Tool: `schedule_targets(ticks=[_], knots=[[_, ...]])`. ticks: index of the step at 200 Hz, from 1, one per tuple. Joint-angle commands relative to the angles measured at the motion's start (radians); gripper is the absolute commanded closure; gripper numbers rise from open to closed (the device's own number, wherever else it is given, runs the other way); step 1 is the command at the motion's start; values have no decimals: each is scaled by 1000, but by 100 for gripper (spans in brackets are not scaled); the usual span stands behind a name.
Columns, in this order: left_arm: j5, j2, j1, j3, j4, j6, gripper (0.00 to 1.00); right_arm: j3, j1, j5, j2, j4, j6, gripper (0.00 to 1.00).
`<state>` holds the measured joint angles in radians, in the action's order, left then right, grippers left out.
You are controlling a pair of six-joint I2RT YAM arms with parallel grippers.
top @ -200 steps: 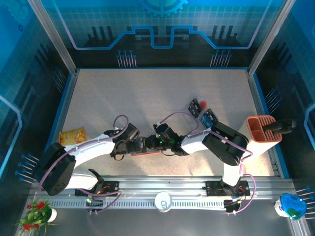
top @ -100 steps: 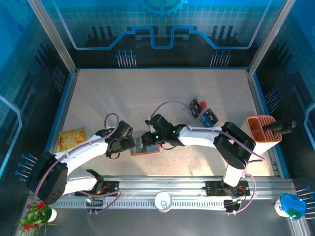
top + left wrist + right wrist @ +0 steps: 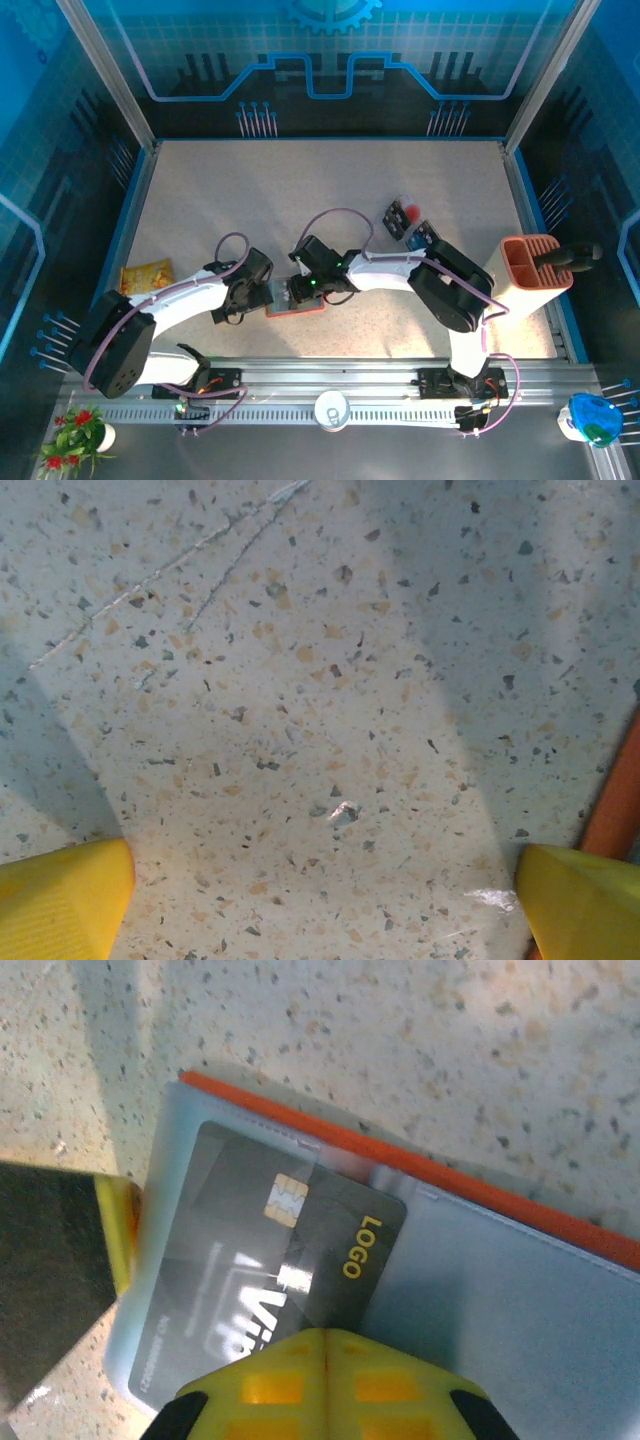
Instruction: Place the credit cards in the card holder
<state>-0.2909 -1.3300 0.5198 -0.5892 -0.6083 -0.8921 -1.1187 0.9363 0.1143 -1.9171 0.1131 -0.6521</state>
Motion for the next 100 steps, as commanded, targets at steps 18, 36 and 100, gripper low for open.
schedule_targets(ticks=[18, 36, 100], knots=[[12, -59, -7, 10, 31, 4, 1, -70, 33, 9, -65, 55, 18, 94], [15, -60, -6, 14, 38, 5, 1, -93, 43, 10, -81, 66, 18, 95], [10, 37, -11, -24, -9, 15, 1, -103, 44, -9, -7, 106, 29, 95]])
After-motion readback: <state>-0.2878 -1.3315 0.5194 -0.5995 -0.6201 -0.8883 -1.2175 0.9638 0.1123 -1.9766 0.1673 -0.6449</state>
